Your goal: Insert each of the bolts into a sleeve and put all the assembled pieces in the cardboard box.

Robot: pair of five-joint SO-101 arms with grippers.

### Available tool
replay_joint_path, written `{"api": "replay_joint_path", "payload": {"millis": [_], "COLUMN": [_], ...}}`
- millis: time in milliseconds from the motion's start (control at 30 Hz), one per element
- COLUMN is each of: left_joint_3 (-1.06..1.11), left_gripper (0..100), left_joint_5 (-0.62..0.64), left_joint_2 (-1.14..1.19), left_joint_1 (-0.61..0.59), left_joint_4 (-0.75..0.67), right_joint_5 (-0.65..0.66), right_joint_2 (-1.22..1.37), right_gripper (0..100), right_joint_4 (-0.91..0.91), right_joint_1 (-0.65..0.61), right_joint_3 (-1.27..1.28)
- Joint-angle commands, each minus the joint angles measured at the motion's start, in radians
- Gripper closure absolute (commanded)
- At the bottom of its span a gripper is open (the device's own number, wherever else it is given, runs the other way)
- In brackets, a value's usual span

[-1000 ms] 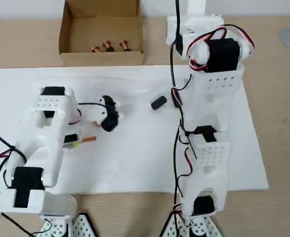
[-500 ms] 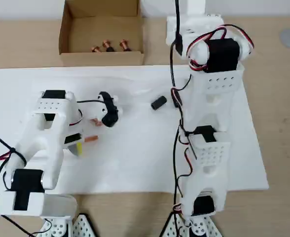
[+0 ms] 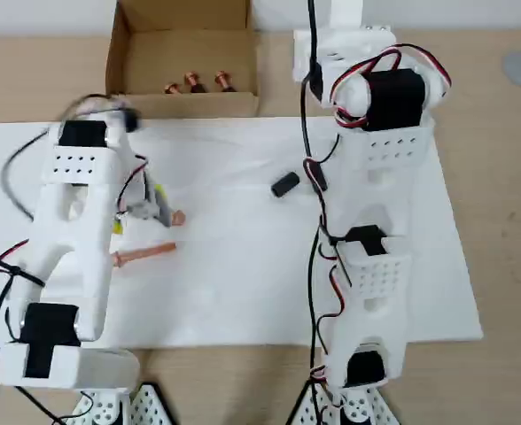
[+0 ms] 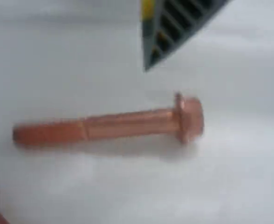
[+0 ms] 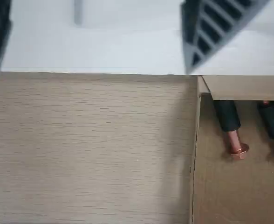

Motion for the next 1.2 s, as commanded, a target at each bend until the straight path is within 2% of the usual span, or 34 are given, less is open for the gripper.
{"api": "replay_joint_path", "payload": {"millis": [0, 233, 367, 467, 967, 1067, 1167], "left_joint_3": [0.011, 0.031, 0.144, 0.235, 0.499, 0.511, 0.483], "left_gripper": [74, 74, 74, 74, 74, 82, 100], "left_joint_5": [0.407, 0.425, 0.589, 0.603, 0.605, 0.605, 0.600], "left_joint_2": [-0.031, -0.031, -0.030, -0.030, -0.030, -0.030, -0.031], "left_joint_1": [-0.011, -0.040, -0.089, -0.100, -0.103, -0.103, -0.103], "left_joint_4": [0.009, 0.012, 0.002, -0.038, -0.408, -0.442, -0.443], "right_joint_5": [-0.002, 0.000, 0.000, 0.000, 0.000, 0.000, 0.000], "right_joint_2": [-0.022, -0.022, -0.022, -0.022, -0.024, -0.024, -0.024], "right_gripper": [70.2, 70.2, 70.2, 70.2, 70.2, 70.2, 70.2], "right_joint_4": [0.015, 0.015, 0.015, 0.015, 0.015, 0.015, 0.015], "right_joint_1": [-0.016, -0.012, -0.015, -0.015, -0.013, -0.012, -0.012], "right_joint_3": [-0.041, -0.041, -0.041, -0.041, -0.041, -0.041, -0.041]}}
